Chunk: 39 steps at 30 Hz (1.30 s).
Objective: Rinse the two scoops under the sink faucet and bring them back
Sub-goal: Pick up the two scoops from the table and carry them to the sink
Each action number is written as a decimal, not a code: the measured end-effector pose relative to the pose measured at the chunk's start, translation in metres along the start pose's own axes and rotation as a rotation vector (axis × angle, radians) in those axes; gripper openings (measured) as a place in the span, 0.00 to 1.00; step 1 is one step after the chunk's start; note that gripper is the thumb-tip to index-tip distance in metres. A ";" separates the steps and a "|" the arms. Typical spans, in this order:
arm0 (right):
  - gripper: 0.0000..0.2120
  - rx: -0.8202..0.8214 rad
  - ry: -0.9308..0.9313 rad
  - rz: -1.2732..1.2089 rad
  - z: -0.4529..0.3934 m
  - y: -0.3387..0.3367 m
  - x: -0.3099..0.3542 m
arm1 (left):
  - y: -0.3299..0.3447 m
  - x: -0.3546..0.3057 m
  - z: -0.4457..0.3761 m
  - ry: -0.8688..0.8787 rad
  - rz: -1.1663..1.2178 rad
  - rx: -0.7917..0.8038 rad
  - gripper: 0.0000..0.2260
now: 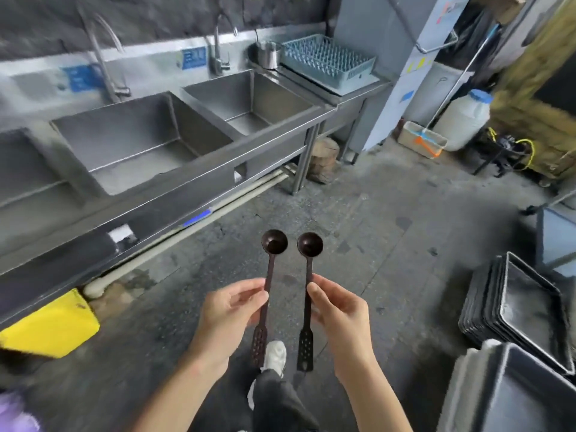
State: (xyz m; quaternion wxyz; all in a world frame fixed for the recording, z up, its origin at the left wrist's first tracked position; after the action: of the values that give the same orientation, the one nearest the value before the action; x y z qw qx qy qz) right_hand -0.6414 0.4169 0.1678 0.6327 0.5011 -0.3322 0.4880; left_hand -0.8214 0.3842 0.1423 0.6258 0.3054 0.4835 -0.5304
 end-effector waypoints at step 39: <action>0.06 0.466 0.410 0.370 -0.502 0.474 -0.114 | -0.331 -0.035 -0.459 -0.370 0.268 -0.632 0.10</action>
State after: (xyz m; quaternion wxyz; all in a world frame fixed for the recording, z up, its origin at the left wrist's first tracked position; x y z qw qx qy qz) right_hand -1.1612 0.8754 0.0720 0.4559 0.4548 -0.1634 0.7474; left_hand -1.2669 0.7254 0.0594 0.8294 0.0572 0.4580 -0.3147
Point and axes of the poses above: each hand's wrist, its own z-axis away from the middle knuckle, its own y-axis out of the palm, x = y × z, the point moved 1 cm from there along -z, towards the middle knuckle, and after that the axes turned 12 degrees about -z, right-handed, at the moved point
